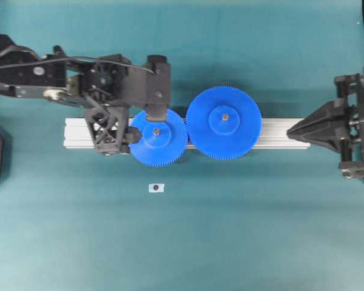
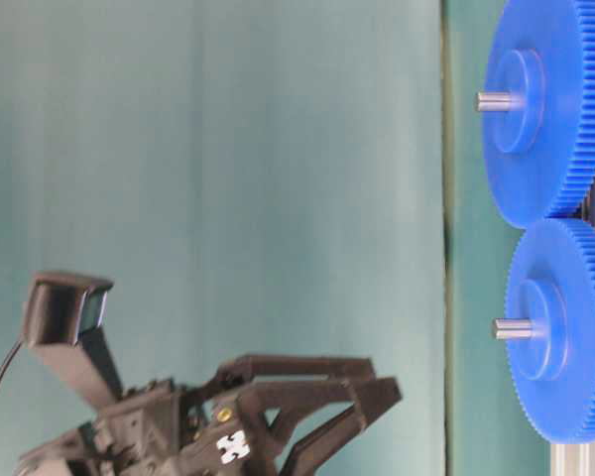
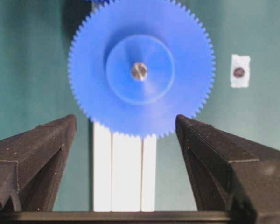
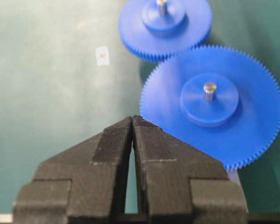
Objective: Insert the small gear onto the shaft.
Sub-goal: 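Open the left gripper and withdraw it to the left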
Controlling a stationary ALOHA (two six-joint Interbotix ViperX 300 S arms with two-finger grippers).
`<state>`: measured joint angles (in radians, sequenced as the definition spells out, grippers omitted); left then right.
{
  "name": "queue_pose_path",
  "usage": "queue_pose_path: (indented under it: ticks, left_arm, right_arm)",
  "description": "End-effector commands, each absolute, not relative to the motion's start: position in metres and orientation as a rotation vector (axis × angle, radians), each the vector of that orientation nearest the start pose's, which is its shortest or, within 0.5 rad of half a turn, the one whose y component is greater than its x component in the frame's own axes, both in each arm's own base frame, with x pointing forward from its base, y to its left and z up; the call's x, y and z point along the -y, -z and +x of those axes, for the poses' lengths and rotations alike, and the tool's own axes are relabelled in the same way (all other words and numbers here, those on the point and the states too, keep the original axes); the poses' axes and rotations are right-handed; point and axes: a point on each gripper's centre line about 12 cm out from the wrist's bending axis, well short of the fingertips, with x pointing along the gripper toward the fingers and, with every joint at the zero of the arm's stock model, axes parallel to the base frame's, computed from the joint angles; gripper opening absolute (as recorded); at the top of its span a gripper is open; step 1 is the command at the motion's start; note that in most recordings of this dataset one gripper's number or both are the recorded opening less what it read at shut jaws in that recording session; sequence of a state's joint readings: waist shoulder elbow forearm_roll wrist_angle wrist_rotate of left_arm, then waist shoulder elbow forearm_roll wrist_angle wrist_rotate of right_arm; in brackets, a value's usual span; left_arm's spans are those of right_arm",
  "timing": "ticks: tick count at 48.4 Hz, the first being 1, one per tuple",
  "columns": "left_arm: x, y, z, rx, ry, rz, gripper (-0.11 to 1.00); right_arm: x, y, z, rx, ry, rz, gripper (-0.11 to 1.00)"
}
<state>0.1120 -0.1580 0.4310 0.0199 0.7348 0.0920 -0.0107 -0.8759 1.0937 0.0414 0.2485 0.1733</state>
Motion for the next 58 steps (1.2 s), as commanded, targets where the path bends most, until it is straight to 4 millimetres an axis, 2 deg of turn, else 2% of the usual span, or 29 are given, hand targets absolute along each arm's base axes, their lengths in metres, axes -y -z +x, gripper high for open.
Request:
queue_pose_path:
  ticks: [1, 20, 30, 39, 46, 58]
  left_arm:
    - [-0.039, -0.273, 0.355, -0.947, -0.063, 0.051, 0.84]
    - [-0.021, -0.301, 0.324, -0.807, -0.049, 0.029, 0.84]
    - [-0.008, -0.3, 0.306, -0.718, -0.014, 0.045, 0.84]
    - [-0.005, -0.293, 0.277, -0.668, -0.009, 0.042, 0.84]
    - [-0.005, -0.299, 0.256, -0.581, -0.02, 0.007, 0.84]
    - [-0.002, -0.286, 0.24, -0.567, -0.019, -0.024, 0.84]
  right_arm:
    - [0.001, -0.251, 0.204, -0.441, 0.05, 0.227, 0.11]
    - [0.0, -0.249, 0.185, -0.42, 0.045, 0.226, 0.11]
    - [0.001, -0.249, 0.183, -0.415, 0.046, 0.228, 0.11]
    - [0.0, -0.248, 0.177, -0.402, 0.044, 0.228, 0.11]
    - [0.0, -0.248, 0.171, -0.402, 0.041, 0.226, 0.11]
    - [0.0, -0.242, 0.162, -0.399, 0.042, 0.227, 0.11]
